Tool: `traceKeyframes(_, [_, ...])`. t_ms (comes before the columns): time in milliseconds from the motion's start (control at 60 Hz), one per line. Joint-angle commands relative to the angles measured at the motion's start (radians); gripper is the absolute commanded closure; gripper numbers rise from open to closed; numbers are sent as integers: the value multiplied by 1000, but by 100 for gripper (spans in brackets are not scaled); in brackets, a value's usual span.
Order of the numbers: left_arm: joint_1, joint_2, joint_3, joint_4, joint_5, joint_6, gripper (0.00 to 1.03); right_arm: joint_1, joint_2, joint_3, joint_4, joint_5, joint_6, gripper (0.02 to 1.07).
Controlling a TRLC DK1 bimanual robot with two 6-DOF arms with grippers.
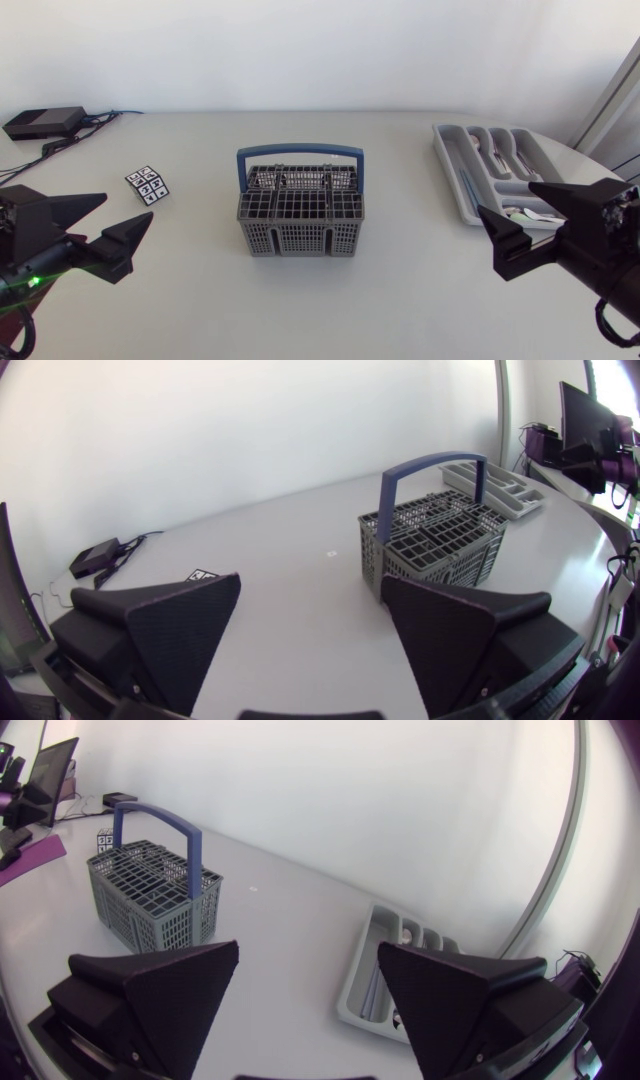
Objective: Transfer all utensils from the basket to the drawer tray.
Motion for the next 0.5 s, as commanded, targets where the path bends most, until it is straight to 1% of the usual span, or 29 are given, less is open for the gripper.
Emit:
traceKeyframes(0, [-8,-47,-54,23,-25,-52,5,-15,-48,-52,21,13,48,7])
traceKeyframes(483, [-61,-304,-251,119,-199,-194,5,-81,-306,-241,92,54,215,7])
